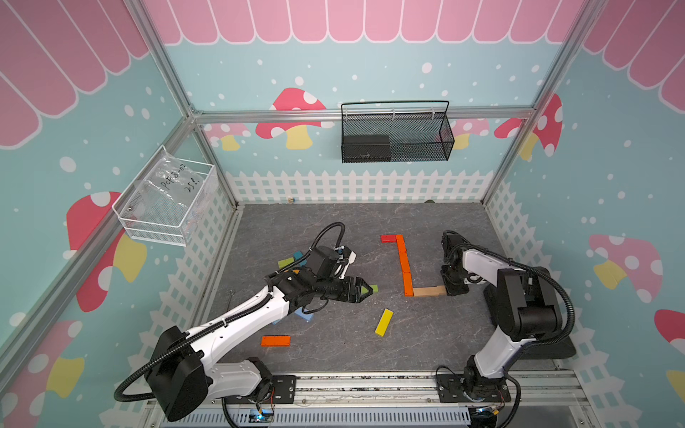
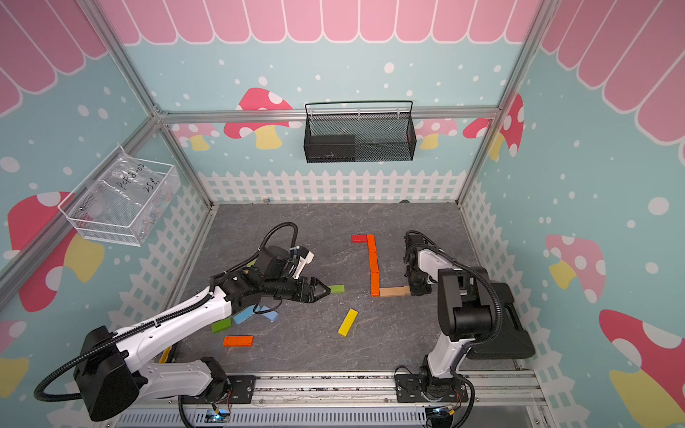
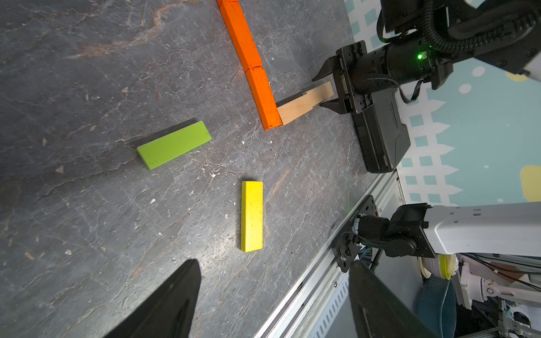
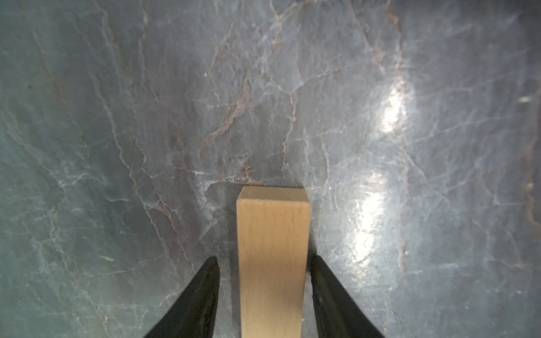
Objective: Assemble a giraffe with building blocks
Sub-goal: Assemble the building block at the center of the board.
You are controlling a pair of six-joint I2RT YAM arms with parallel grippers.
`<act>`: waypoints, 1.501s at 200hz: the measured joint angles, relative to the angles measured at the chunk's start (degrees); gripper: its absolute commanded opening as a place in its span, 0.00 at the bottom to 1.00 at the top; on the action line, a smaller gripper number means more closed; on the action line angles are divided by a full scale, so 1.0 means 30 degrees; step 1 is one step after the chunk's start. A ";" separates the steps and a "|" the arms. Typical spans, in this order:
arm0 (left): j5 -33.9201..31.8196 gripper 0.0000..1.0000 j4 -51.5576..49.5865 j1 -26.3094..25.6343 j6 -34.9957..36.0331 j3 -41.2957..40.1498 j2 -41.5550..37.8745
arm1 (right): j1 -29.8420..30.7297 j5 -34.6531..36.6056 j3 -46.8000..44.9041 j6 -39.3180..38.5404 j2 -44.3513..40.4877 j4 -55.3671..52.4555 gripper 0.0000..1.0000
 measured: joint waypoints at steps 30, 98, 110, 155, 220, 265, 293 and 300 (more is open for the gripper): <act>0.0000 0.82 0.0000 0.0007 0.0000 0.0000 0.0000 | 0.0000 0.0036 0.0015 -0.0153 -0.0219 -0.0444 0.56; -0.0007 0.82 -0.0007 0.0000 -0.0007 0.0000 0.0000 | 0.0000 0.0831 0.0976 -0.1596 -0.2266 -0.1129 0.58; -0.0080 0.82 -0.0029 0.0000 -0.0007 0.0000 0.0000 | 0.0000 0.1005 0.1304 -0.2178 -0.2739 -0.1421 0.58; -0.0838 0.82 -0.0612 -0.0095 -0.0022 -0.0029 -0.0029 | 0.0000 0.1807 0.2725 -0.6448 -0.5836 -0.2025 0.53; -0.5056 0.75 -0.1996 -0.3592 -0.0255 0.1566 0.3701 | 0.0000 -0.1056 0.0051 -1.6713 -1.2451 0.2718 0.52; -0.7817 0.73 -0.2237 -0.7053 -0.1865 0.3614 0.8225 | 0.0000 -0.2215 -0.0612 -2.0327 -1.4404 0.3847 0.52; -0.8386 0.70 -0.2441 -0.7628 -0.2681 0.4692 1.0163 | 0.0000 -0.2375 -0.0612 -2.1449 -1.4819 0.3832 0.53; -0.8466 0.70 -0.2477 -0.7635 -0.2805 0.4911 1.0579 | 0.0000 -0.2368 -0.0612 -2.1653 -1.4965 0.3832 0.53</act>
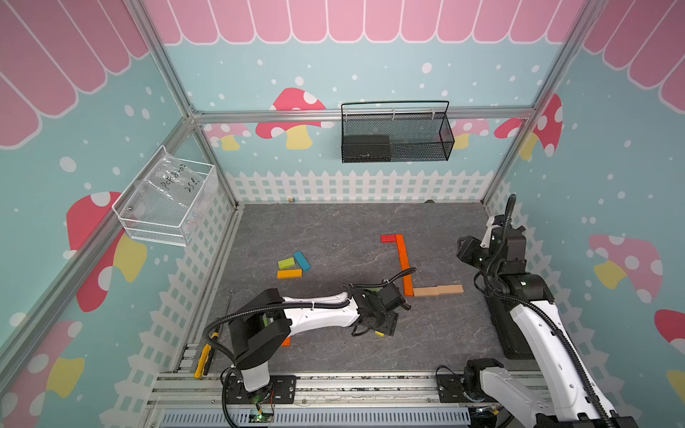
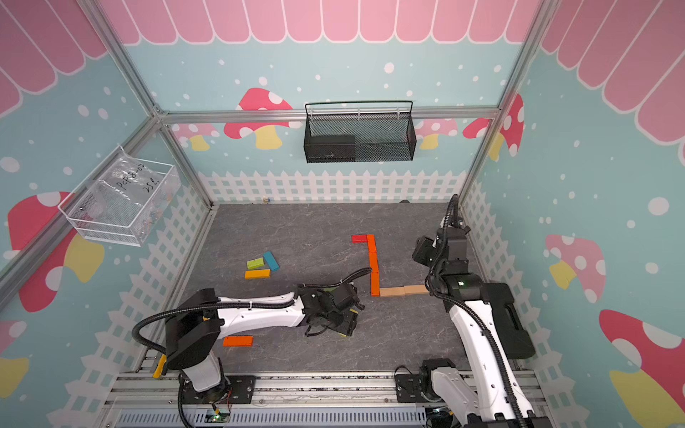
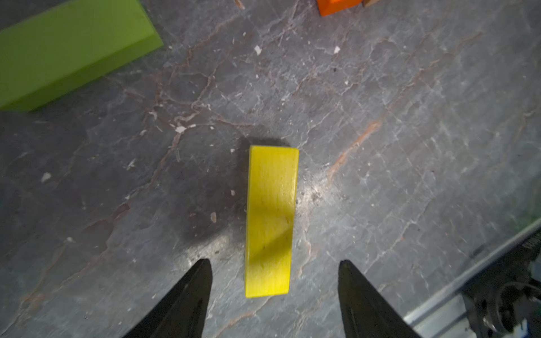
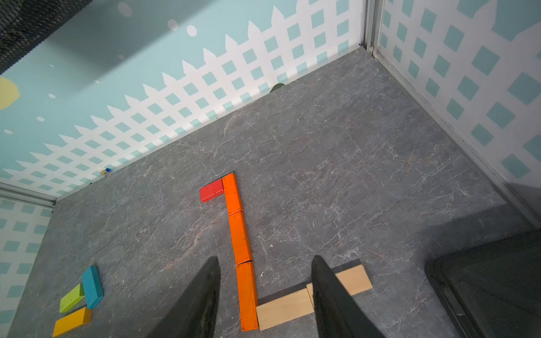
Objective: Assemble a giraffe with building blocks
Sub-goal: Assemble the building block at the center of the board.
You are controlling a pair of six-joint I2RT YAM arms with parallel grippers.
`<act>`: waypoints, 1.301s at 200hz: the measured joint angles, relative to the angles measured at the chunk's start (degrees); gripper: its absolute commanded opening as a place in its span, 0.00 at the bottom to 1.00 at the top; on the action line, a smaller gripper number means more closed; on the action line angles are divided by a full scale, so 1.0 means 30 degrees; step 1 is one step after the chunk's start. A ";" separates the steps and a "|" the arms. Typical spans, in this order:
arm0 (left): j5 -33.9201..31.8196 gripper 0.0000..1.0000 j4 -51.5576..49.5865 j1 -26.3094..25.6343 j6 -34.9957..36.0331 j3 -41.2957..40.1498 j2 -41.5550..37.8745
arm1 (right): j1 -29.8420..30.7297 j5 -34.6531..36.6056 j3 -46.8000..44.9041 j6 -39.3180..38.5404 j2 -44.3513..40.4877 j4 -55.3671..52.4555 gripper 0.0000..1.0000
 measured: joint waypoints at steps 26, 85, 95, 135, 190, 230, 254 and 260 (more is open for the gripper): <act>-0.0342 0.70 -0.0313 -0.0015 -0.0415 0.0568 0.1246 | 0.0000 0.0051 0.0000 -0.0619 -0.0634 0.0007 0.55; -0.0962 0.43 -0.1392 -0.0175 -0.0219 0.2361 0.2725 | 0.0000 0.0051 0.0000 -0.1224 -0.1231 0.0000 0.58; -0.0998 0.34 -0.1559 -0.0321 -0.0182 0.2783 0.3016 | 0.0000 0.0058 0.0000 -0.1246 -0.1253 0.0000 0.58; -0.1042 0.08 -0.2441 -0.1231 0.0160 0.4517 0.4044 | 0.0000 0.0306 0.0000 -0.1297 -0.1668 0.0000 0.60; -0.1115 0.03 -0.3883 -0.1566 0.0182 0.8153 0.5952 | -0.0007 0.0561 0.0000 -0.1370 -0.1909 0.0000 0.60; -0.1107 0.05 -0.4823 -0.0947 0.0204 0.9806 0.7213 | -0.0007 0.0576 0.0000 -0.1450 -0.1967 0.0000 0.61; -0.1049 0.05 -0.5340 -0.0539 0.0277 1.0615 0.7759 | 0.0000 0.0576 0.0000 -0.1508 -0.1974 0.0000 0.61; -0.1027 0.05 -0.5428 -0.0466 0.0299 1.0856 0.7890 | 0.0000 0.0576 0.0000 -0.1508 -0.1974 0.0000 0.61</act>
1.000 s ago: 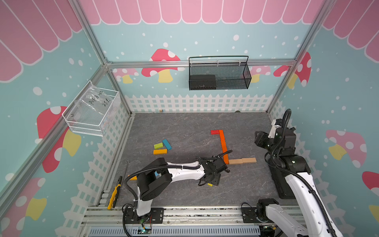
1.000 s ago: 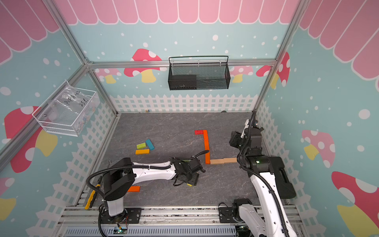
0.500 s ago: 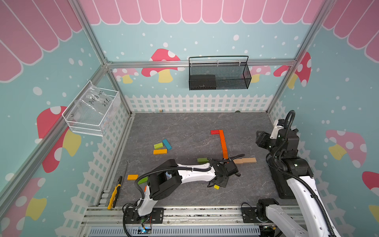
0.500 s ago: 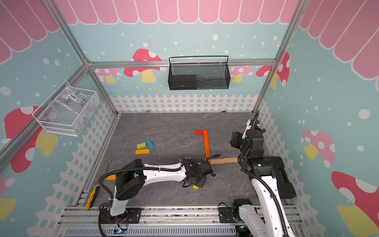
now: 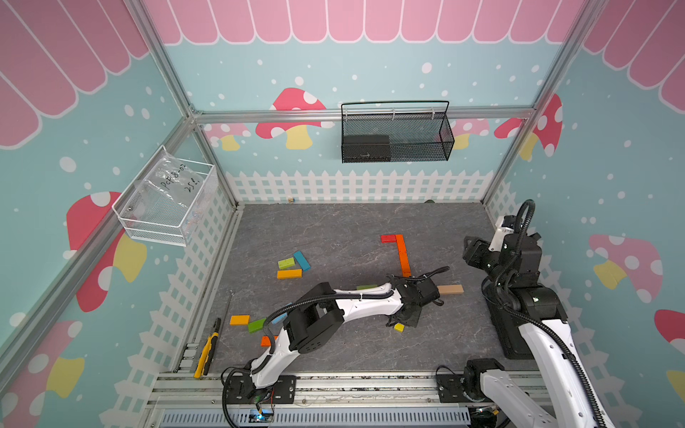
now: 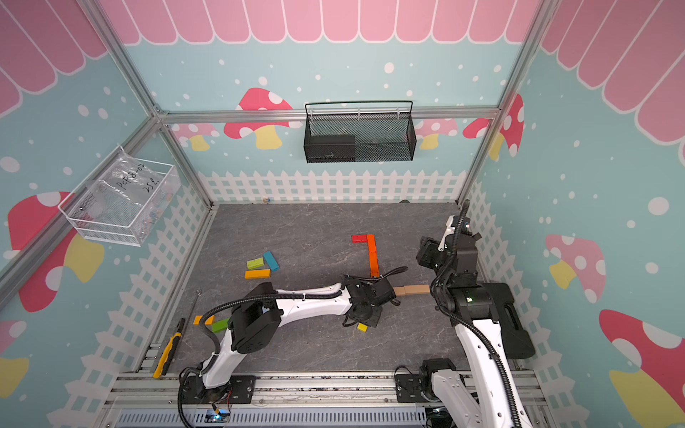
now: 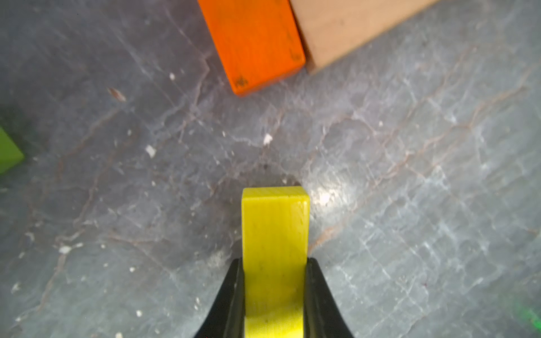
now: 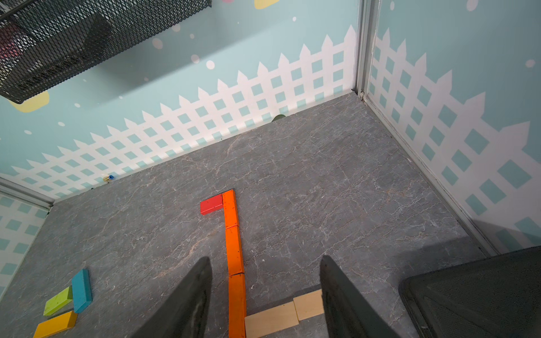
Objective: Assemble a giraffe with building blocks
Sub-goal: Assemble the building block at the center of the board.
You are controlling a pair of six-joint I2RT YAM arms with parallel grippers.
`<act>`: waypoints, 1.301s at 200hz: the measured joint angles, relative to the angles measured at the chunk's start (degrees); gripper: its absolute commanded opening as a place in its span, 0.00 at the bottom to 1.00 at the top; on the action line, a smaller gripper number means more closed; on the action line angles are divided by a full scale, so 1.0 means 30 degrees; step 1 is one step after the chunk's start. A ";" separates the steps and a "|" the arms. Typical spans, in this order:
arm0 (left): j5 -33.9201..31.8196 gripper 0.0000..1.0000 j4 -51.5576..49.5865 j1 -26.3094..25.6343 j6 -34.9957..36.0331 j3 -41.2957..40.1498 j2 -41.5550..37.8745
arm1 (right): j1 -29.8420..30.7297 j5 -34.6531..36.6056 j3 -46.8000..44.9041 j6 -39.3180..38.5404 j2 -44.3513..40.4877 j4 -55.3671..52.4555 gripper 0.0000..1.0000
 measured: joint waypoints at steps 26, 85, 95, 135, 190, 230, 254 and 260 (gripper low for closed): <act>0.0131 0.06 -0.0131 0.0182 0.0087 0.0809 0.0539 | 0.0000 0.0007 0.0000 -0.0007 0.0022 0.0000 0.61; 0.0350 0.08 -0.0634 0.0277 0.0211 0.1829 0.1100 | 0.0000 0.0124 0.0000 -0.0117 0.0029 0.0007 0.61; 0.0350 0.08 -0.0765 0.0328 0.0240 0.1989 0.1195 | 0.0000 0.0131 0.0000 -0.0146 0.0029 0.0007 0.61; 0.0342 0.08 -0.0962 0.0510 0.0277 0.2645 0.1596 | 0.0000 0.0131 0.0000 -0.0153 0.0029 0.0007 0.61; 0.0342 0.08 -0.1093 0.0627 0.0270 0.3067 0.1851 | -0.0007 0.0131 0.0000 -0.0204 0.0029 0.0007 0.61; 0.0342 0.10 -0.1180 0.0641 0.0270 0.3242 0.1953 | -0.0007 0.0153 0.0000 -0.0233 0.0029 0.0007 0.62; 0.0350 0.10 -0.1239 0.0648 0.0270 0.3308 0.1982 | -0.0007 0.0153 0.0000 -0.0270 0.0029 0.0007 0.62; 0.0342 0.10 -0.1239 0.0648 0.0270 0.3315 0.1996 | -0.0007 0.0153 0.0000 -0.0277 0.0029 0.0007 0.62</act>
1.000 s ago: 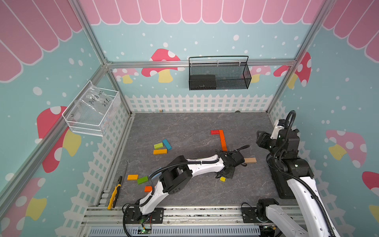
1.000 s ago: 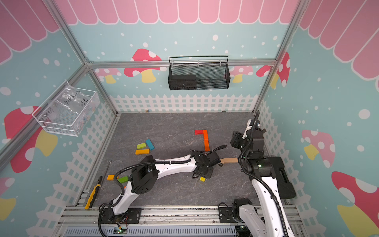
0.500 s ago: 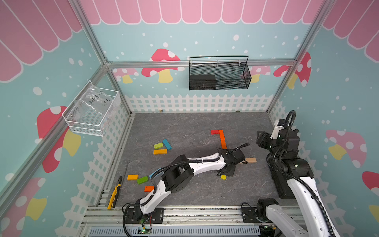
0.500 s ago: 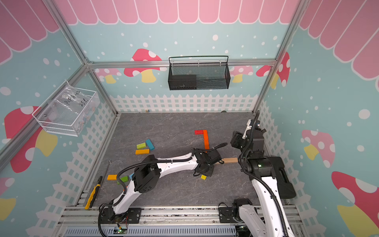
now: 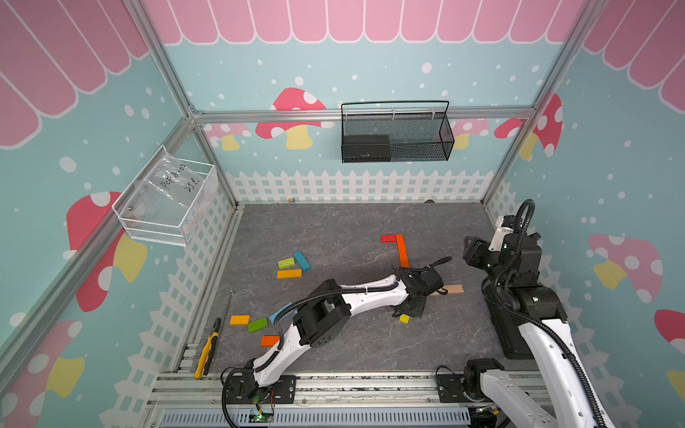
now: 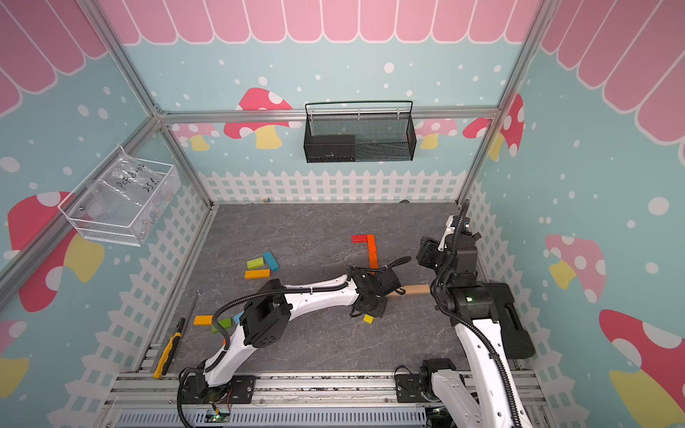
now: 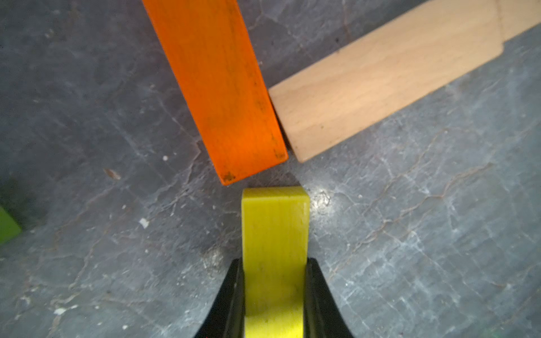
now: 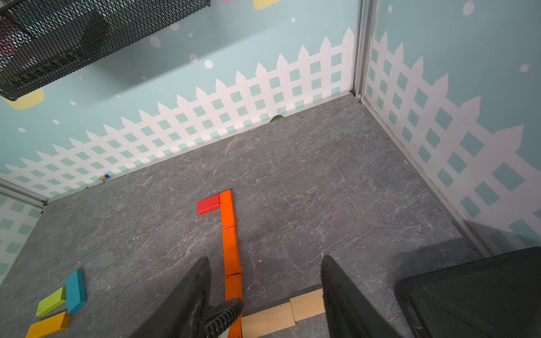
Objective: Assemble a giraffe with building blocks
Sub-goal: Assemble the building block at the center of the board.
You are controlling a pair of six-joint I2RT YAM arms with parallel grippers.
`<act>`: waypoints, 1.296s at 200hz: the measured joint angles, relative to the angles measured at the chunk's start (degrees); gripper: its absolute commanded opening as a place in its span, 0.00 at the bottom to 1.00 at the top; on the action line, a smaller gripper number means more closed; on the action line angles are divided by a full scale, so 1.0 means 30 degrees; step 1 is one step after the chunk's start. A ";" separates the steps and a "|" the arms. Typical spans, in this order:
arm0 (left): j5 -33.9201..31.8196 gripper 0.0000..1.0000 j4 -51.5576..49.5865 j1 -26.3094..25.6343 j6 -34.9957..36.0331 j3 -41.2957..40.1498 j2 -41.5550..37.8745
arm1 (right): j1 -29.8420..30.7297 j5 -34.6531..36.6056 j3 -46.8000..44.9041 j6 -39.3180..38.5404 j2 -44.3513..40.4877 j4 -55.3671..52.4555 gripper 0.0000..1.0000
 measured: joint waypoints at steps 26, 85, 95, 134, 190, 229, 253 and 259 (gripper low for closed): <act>0.0007 0.10 -0.0066 0.0051 -0.0007 0.0255 0.0153 | 0.0000 0.0029 0.0000 0.0000 0.0000 0.0000 0.62; 0.0066 0.12 -0.0095 0.0153 -0.0015 0.0474 0.0284 | -0.0007 0.0138 0.0000 -0.0007 0.0000 0.0000 0.62; 0.0087 0.12 -0.0087 0.0168 -0.0015 0.0474 0.0284 | -0.0007 0.0138 0.0000 -0.0007 0.0000 0.0000 0.62; 0.0146 0.14 -0.0095 0.0204 -0.0015 0.0510 0.0299 | -0.0015 0.0131 0.0000 -0.0007 0.0007 0.0007 0.62; 0.0153 0.20 -0.0095 0.0211 -0.0007 0.0539 0.0321 | -0.0015 0.0117 0.0000 0.0000 0.0131 0.0153 0.62; 0.0153 0.20 -0.0124 0.0226 -0.0007 0.0583 0.0335 | -0.0015 0.0051 0.0000 0.0007 0.0240 0.0182 0.62; 0.0153 0.25 -0.0138 0.0240 -0.0007 0.0612 0.0335 | -0.0015 -0.0044 0.0000 0.0007 0.0240 0.0291 0.62; 0.0153 0.25 -0.0138 0.0240 -0.0007 0.0612 0.0335 | -0.0015 -0.0051 0.0000 0.0007 0.0240 0.0291 0.62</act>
